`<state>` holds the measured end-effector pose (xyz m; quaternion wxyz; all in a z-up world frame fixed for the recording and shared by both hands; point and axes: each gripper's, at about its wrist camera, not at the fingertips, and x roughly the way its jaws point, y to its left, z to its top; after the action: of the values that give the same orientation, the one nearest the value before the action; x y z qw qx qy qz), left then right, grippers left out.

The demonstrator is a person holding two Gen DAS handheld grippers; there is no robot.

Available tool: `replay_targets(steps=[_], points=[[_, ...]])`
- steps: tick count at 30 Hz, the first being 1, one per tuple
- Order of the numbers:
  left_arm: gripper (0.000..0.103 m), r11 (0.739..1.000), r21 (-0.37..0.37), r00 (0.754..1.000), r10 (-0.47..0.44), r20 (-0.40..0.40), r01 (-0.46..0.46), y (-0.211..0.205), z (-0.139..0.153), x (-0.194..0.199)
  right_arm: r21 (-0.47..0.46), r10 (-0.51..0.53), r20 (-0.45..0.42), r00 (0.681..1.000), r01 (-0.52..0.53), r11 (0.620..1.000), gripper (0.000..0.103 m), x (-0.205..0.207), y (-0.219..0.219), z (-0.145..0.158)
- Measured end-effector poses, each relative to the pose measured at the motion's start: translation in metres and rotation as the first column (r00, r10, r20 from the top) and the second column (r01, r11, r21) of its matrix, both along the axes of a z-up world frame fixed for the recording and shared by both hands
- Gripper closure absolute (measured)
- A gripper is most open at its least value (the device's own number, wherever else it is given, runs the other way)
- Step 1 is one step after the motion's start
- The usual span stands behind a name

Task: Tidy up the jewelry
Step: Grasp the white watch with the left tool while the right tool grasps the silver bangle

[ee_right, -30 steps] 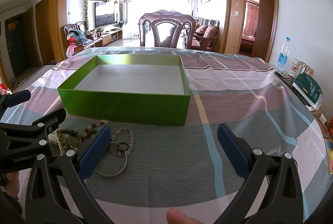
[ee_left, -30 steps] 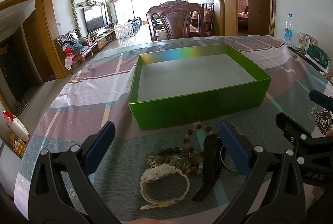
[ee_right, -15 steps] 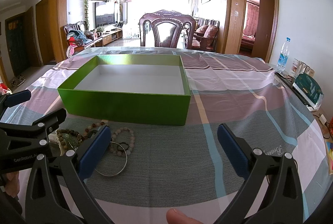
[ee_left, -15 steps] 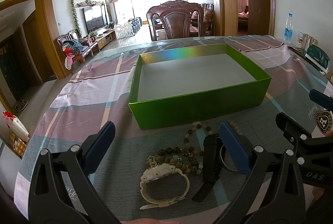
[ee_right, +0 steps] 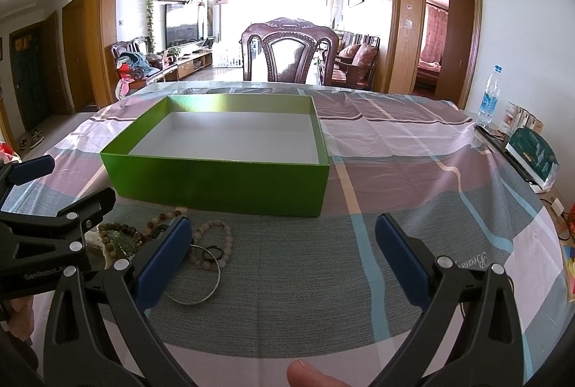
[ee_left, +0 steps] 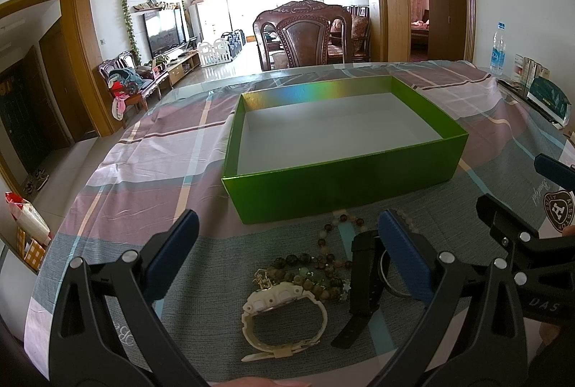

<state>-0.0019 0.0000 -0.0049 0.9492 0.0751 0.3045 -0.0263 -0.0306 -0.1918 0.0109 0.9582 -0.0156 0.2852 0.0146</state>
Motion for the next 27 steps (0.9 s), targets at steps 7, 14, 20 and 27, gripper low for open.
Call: replay_targets(steps=[7,14,20,27], points=[[0.004,0.994,-0.031,0.995,0.105,-0.001,-0.105,0.028,0.004,0.012,0.009,-0.08,-0.037,0.996,0.08,0.997,0.003,0.008,-0.018,-0.002],[0.023,0.986,-0.063,0.986,0.152,-0.071,-0.157,0.065,0.005,0.025,0.128,0.045,-0.232,0.972,-0.015,0.992,0.063,0.024,-0.019,-0.027],[0.035,0.997,-0.073,0.969,0.014,-0.247,-0.033,0.068,-0.012,0.038,0.182,0.19,-0.29,0.938,-0.141,0.973,0.066,0.023,0.004,-0.036],[0.039,0.998,-0.003,0.947,-0.061,-0.316,0.063,0.055,-0.019,0.021,0.141,0.303,-0.38,0.874,-0.268,0.953,0.066,0.028,0.037,-0.026]])
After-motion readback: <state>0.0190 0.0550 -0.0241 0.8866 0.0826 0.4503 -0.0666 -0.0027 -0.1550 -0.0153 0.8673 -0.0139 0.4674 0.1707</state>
